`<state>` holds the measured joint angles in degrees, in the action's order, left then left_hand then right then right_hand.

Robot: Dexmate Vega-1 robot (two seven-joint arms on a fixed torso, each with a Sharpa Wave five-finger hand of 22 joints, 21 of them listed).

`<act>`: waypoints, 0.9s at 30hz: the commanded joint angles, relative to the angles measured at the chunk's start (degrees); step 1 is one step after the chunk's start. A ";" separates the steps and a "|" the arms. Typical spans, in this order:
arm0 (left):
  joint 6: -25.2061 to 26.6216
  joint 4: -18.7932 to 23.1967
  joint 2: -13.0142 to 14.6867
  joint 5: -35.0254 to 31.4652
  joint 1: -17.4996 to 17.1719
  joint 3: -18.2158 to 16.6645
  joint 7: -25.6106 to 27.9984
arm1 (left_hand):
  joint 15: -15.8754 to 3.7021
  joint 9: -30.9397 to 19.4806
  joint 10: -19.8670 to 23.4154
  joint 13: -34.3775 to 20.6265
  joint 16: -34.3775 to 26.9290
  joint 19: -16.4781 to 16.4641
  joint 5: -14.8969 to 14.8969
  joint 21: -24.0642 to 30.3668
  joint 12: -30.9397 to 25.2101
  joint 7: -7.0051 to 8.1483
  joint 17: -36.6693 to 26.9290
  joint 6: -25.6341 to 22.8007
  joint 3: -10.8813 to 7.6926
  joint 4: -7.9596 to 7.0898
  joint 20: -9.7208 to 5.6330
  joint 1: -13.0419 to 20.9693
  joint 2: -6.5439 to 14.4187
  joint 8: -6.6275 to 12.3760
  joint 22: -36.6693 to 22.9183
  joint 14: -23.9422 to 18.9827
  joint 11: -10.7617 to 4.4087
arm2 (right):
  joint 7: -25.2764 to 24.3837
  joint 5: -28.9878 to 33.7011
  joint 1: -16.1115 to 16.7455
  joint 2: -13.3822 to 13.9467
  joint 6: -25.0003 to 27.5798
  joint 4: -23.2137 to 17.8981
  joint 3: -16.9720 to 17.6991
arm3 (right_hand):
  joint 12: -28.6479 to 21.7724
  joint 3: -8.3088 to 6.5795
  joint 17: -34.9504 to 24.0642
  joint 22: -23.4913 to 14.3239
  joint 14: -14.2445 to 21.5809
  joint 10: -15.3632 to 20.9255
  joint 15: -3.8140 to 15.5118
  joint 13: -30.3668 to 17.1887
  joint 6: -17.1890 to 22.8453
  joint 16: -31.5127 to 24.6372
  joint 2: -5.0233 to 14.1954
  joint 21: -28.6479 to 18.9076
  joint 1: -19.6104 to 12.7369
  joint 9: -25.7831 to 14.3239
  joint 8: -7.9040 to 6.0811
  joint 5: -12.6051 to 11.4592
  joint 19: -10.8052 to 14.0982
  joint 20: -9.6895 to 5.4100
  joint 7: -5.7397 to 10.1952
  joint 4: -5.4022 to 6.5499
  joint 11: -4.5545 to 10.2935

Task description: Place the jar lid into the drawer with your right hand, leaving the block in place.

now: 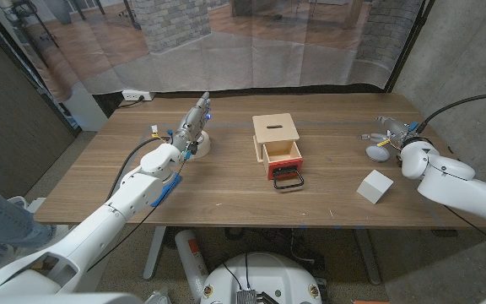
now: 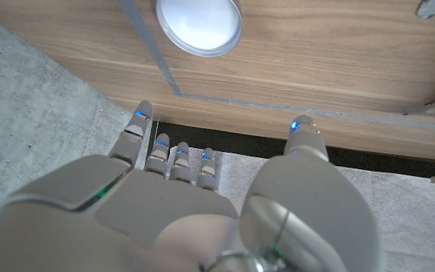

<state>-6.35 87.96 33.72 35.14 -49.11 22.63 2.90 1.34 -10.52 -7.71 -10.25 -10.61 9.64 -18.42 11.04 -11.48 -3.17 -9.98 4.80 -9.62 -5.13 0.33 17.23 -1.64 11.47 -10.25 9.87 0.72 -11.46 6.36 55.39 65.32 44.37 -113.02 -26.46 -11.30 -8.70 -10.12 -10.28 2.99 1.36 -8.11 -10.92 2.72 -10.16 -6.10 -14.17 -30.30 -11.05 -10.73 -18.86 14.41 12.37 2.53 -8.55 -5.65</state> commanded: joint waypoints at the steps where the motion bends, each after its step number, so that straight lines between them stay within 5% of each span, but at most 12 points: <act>1: 0.15 -1.28 -0.37 0.02 0.98 0.33 -0.72 | 0.02 -0.17 0.16 -0.35 -0.08 6.81 0.07 0.47 -0.17 0.16 -0.31 -0.23 0.24 0.06 0.47 0.70 0.07 0.21 -0.23 1.62 -0.02 | 3.79 0.97 -3.54 -0.18 3.29 -0.06 -3.55 | 0.26 0.15 -0.20 -0.08 -0.19 -0.67 -0.67 -0.07 -1.09 -0.31 0.05 -0.06 -0.72 -0.20 0.28 -0.61 1.12 0.03 -0.05 -0.09 -0.44; 27: -0.32 -3.43 -1.09 0.05 2.32 0.68 -1.72 | 0.02 -0.18 0.19 -0.35 -0.06 6.91 0.13 0.46 -0.15 0.42 -0.30 -0.40 0.19 0.11 0.74 1.10 0.72 0.13 -0.24 1.63 -0.15 | 11.80 2.66 -10.29 0.03 7.93 1.27 -9.64 | -0.42 2.36 -0.36 -0.07 -0.29 -0.66 -0.94 0.01 -1.71 -0.69 -1.65 0.85 1.86 -0.19 -0.34 -1.31 2.07 0.16 -1.76 1.39 -1.01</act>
<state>-6.41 85.01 32.81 35.26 -47.19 23.12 1.50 1.34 -10.52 -7.71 -10.55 -10.61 9.96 -18.45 11.04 -11.47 -2.96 -9.98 4.60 -9.62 -5.14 0.64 17.68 -1.18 11.47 -10.24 9.87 0.72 -2.97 8.01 48.76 65.20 50.42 -112.53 -32.71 -11.31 -6.77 -10.28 -10.23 2.28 0.30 -8.99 -10.93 0.92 -10.43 -7.48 -13.51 -28.91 -11.05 -10.64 -19.75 15.82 12.59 1.11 -7.09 -6.49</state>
